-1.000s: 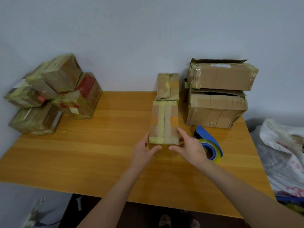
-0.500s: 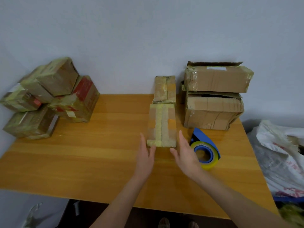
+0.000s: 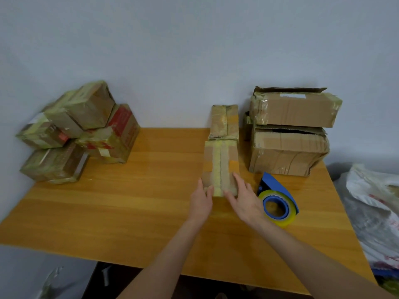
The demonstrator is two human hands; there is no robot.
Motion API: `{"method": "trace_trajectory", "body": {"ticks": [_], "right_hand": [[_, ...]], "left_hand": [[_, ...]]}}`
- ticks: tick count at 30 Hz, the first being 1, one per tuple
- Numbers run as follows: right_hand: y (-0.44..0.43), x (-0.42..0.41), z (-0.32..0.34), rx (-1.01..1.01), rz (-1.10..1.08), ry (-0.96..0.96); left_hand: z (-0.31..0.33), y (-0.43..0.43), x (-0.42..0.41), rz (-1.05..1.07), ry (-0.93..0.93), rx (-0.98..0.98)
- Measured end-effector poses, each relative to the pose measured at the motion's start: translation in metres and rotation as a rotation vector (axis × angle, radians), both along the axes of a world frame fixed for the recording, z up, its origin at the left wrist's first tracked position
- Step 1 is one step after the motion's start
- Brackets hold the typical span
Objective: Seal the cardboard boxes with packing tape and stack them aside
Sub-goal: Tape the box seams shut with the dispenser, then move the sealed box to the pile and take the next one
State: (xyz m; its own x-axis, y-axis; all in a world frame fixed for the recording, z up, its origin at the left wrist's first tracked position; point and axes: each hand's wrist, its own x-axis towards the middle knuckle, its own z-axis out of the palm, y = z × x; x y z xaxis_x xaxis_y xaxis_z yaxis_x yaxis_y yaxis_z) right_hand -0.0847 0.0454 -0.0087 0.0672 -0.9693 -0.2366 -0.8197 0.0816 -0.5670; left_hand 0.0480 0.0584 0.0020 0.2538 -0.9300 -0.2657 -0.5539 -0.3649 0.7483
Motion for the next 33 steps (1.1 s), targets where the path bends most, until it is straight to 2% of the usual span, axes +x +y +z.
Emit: {"method": "trace_trajectory", "body": {"ticks": [4,8,10,14,17,21,25,29,33], "right_hand": [[-0.019,-0.015,0.008,0.180,-0.130,-0.259],[-0.016,-0.014,0.013,0.365,-0.298,-0.553],[-0.010,-0.004,0.014,0.395,-0.320,-0.619],[-0.002,0.025,0.021,0.314,-0.246,-0.514],[0.000,0.046,0.024,0.363,-0.203,-0.561],[-0.007,0.077,0.032,0.349,-0.126,-0.623],[-0.022,0.097,0.040,0.291,-0.062,-0.677],[-0.029,0.113,0.040,0.332,0.036,-0.602],[-0.036,0.138,0.042,0.297,0.088,-0.603]], "left_hand": [[-0.004,-0.013,0.020,-0.051,-0.030,0.036],[0.001,-0.022,0.033,0.007,0.264,0.141],[0.003,-0.024,0.032,0.017,0.358,0.154],[0.003,-0.018,0.054,0.061,0.190,0.042],[0.006,-0.012,0.085,0.152,0.045,-0.008],[0.026,-0.008,0.114,0.249,-0.027,-0.076],[0.044,-0.009,0.131,0.318,-0.015,-0.179],[0.043,0.000,0.142,0.279,-0.071,-0.065],[0.045,0.000,0.166,0.383,-0.006,-0.116]]}}
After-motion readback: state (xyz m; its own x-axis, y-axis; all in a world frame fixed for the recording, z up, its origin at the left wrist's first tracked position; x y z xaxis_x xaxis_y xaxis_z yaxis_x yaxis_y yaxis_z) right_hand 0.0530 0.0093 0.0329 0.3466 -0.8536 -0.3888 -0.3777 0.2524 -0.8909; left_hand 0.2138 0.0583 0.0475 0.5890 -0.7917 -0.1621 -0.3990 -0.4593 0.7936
